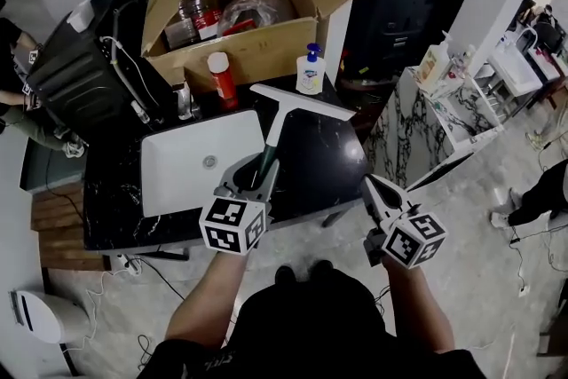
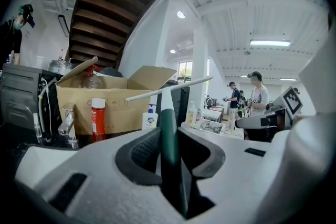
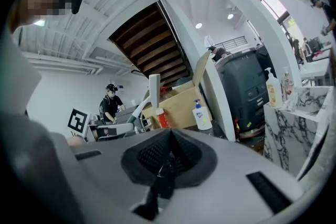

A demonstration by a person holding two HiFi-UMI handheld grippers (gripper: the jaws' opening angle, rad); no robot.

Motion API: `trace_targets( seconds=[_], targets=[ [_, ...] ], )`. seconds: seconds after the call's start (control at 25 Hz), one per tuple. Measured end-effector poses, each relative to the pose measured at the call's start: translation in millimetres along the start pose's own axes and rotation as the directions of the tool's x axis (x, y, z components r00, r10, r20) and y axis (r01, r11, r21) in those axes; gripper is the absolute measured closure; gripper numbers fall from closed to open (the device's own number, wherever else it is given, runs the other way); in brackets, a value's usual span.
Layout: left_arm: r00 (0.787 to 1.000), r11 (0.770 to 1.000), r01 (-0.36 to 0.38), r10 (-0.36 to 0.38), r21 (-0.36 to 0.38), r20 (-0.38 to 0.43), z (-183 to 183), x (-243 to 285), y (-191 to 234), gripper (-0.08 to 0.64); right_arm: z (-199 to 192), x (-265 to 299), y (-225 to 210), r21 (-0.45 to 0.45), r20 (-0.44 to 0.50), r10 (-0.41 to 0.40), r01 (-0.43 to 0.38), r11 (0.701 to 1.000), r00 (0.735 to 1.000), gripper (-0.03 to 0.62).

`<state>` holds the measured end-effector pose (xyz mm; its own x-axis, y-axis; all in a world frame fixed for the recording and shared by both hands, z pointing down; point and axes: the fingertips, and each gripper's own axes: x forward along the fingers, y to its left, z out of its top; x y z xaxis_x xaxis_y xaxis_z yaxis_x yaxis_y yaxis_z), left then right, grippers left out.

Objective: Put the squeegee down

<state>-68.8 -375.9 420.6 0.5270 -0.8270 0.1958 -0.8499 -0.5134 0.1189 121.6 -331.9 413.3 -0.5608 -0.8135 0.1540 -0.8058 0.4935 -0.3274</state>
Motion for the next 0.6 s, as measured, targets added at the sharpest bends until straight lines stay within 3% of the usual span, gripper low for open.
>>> trace_targets(
  seconds=[0.32,0.6],
  targets=[
    [0.999,1.000,0.015,-0.016,-0.026,-0.041,-13,29,12,0.456,3,27,-20,0.013,-0.013,-0.008,0.008,1.000,1.000,0.586],
    [0.992,1.000,0.020,-0.022,-0.016,-0.127,-34,76,7,0.456,7,47,-43,0.030,-0.025,0.024,-0.023,0.999,0.999,0.586]
  ],
)
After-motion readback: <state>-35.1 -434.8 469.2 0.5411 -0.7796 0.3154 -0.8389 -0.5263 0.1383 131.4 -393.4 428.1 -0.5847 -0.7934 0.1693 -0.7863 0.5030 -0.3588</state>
